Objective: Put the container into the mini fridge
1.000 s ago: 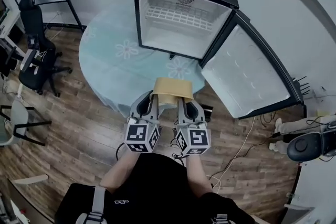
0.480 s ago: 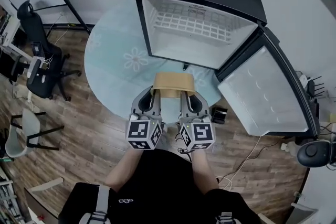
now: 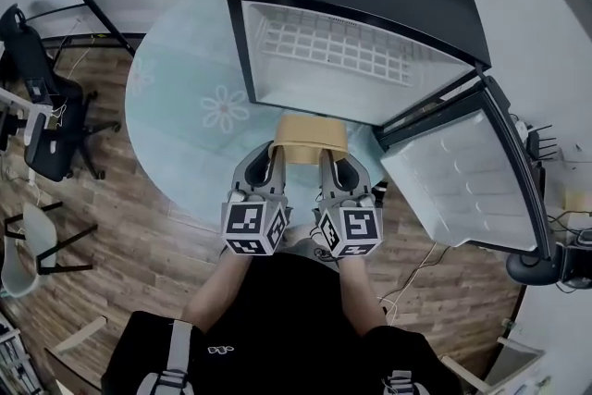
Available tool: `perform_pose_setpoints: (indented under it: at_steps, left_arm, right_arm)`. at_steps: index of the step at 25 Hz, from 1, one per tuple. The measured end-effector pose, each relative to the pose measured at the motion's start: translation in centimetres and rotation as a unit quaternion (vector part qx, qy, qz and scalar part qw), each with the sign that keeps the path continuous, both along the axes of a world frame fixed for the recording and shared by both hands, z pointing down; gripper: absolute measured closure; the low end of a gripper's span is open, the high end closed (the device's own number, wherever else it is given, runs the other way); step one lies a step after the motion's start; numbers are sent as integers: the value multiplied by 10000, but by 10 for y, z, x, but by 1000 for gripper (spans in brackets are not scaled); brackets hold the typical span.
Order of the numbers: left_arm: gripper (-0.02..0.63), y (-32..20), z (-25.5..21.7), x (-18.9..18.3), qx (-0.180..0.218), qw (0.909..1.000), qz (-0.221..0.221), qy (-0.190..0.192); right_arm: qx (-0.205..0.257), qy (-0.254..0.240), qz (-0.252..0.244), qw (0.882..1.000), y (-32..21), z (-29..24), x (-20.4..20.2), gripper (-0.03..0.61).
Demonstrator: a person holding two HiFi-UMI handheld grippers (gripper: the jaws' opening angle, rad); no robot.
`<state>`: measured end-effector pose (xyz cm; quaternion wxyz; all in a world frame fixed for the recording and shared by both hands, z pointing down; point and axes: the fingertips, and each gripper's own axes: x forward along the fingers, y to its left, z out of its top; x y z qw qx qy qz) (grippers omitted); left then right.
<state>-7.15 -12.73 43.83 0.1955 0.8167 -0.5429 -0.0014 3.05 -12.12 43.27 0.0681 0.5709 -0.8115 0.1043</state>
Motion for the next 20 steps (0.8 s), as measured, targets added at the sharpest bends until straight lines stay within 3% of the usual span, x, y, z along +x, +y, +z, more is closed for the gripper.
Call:
perform_pose_setpoints:
  at_steps: [9, 20]
  left_arm:
    - [574, -15, 8, -15, -148, 9999, -9, 85]
    - [575, -12, 26, 0, -452, 9989, 49, 87]
  right_arm:
    - [-158, 16, -32, 9999, -16, 6, -15, 541]
    - [-446, -12, 64, 9990, -11, 25, 0, 540]
